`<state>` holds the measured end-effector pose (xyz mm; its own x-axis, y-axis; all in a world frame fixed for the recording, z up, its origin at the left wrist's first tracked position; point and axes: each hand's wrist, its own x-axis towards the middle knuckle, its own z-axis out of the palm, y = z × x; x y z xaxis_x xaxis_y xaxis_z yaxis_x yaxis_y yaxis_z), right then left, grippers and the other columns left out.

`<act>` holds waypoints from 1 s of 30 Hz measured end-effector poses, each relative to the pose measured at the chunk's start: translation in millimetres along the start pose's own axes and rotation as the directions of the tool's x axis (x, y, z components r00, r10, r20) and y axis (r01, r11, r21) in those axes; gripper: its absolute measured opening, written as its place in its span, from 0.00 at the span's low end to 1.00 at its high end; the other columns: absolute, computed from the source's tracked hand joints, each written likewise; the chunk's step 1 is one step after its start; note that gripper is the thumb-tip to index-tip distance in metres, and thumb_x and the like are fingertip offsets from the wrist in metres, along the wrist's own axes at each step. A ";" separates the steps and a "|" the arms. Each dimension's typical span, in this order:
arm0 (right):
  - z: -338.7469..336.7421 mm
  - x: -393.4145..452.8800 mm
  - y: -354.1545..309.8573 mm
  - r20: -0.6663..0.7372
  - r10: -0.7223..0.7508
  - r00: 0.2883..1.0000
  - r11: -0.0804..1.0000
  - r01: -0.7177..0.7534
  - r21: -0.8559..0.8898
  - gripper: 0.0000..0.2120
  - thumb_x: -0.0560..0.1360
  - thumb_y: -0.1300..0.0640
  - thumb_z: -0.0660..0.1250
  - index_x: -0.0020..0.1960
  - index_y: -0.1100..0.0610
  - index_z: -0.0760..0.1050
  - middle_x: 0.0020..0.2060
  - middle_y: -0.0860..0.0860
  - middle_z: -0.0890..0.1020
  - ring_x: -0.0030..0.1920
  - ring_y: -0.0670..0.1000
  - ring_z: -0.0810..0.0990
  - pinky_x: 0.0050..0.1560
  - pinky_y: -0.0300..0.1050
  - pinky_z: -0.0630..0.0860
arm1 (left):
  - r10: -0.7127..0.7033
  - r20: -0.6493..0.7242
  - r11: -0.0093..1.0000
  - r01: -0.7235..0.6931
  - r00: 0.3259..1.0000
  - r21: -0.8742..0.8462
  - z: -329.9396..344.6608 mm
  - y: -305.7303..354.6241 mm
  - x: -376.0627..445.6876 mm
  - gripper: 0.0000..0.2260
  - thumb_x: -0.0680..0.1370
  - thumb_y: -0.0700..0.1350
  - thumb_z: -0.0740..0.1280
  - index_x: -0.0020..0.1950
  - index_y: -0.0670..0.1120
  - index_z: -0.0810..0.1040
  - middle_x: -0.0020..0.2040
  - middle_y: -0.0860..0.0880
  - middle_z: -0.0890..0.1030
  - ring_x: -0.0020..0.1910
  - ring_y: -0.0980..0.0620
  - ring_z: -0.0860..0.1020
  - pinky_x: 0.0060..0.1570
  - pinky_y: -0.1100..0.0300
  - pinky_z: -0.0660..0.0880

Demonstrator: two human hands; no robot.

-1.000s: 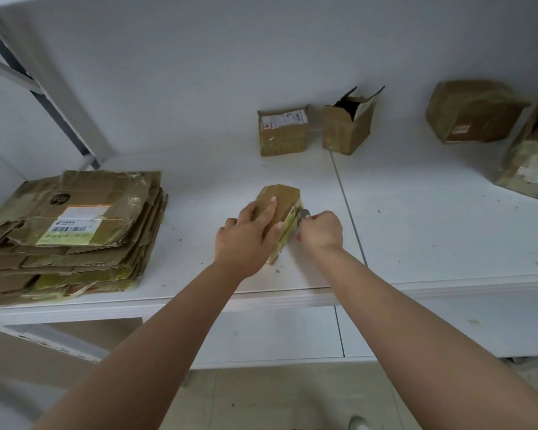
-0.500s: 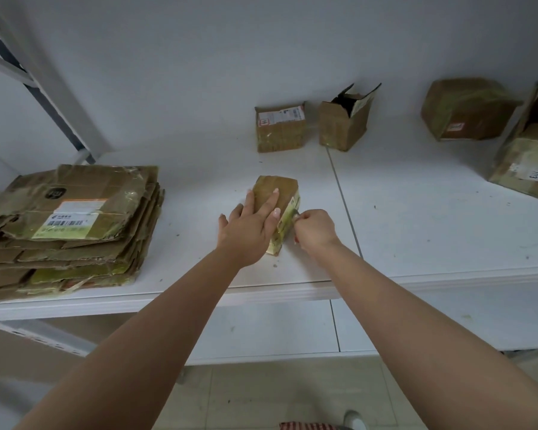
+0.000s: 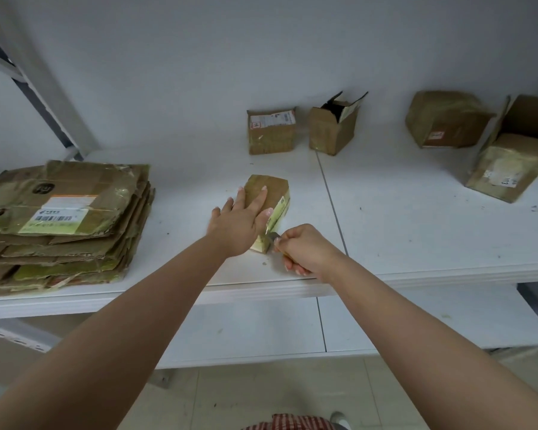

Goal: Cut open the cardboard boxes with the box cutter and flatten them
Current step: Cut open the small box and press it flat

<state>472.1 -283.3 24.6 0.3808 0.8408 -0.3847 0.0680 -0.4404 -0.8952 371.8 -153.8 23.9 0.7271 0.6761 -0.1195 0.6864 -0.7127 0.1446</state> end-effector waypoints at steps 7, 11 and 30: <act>-26.0 1.2 1.2 0.087 -0.011 0.996 0.995 0.020 -0.101 0.08 0.78 0.59 0.63 0.42 0.58 0.77 0.26 0.55 0.78 0.18 0.48 0.65 0.22 0.37 0.62 | 0.054 0.072 0.998 -0.055 0.996 0.006 -23.1 -13.9 10.9 0.24 0.83 0.56 0.47 0.78 0.57 0.45 0.79 0.44 0.48 0.77 0.41 0.50 0.71 0.43 0.52; -50.5 30.3 16.6 -0.291 -0.119 0.949 0.984 0.074 -0.160 0.09 0.79 0.53 0.60 0.41 0.52 0.73 0.31 0.51 0.82 0.26 0.50 0.76 0.33 0.42 0.74 | 0.045 0.057 0.984 -0.034 0.997 -0.176 -35.7 -27.5 12.2 0.21 0.84 0.48 0.52 0.78 0.56 0.55 0.73 0.44 0.67 0.65 0.44 0.70 0.61 0.54 0.66; -42.3 90.3 9.3 -0.308 -0.415 0.856 0.857 0.254 -0.449 0.13 0.79 0.45 0.55 0.47 0.52 0.72 0.37 0.51 0.78 0.40 0.55 0.76 0.39 0.47 0.71 | 0.051 -0.126 0.932 -0.093 0.991 -0.350 -18.5 -30.4 10.4 0.20 0.84 0.43 0.54 0.76 0.51 0.61 0.67 0.45 0.74 0.63 0.45 0.73 0.58 0.61 0.67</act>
<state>546.1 -224.8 -8.9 0.5820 0.8056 0.1112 0.5687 -0.3054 -0.7637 358.3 -121.6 36.5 0.7538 0.6570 0.0128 0.5680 -0.6612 0.4901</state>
